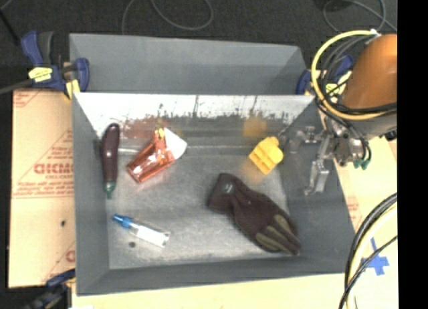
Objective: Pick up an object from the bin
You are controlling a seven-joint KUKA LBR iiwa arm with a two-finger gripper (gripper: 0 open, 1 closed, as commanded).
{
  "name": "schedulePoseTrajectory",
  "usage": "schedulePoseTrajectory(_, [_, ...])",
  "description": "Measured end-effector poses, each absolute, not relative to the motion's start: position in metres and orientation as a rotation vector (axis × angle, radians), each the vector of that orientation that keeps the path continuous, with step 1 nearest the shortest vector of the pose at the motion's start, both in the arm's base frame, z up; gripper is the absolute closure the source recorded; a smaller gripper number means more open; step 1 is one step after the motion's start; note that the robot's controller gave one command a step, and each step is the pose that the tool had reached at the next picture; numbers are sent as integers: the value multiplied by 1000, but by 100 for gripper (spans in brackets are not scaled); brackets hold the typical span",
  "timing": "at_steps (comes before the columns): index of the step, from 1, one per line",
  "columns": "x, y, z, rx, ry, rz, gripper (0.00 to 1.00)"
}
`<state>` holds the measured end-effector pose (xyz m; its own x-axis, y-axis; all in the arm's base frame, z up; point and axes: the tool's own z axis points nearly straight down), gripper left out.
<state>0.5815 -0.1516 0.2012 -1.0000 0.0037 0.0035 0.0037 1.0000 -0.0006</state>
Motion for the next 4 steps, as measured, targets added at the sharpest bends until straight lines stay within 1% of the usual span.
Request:
schedulePoseTrajectory(1, [582,-151,204,-4,-3142,2,0])
schedulePoseTrajectory(2, [575,-152,217,118,-3141,2,0])
schedulePoseTrajectory(3, [528,-136,180,381,-3129,9,0])
schedulePoseTrajectory(4, [514,-137,145,364,-3122,1,0])
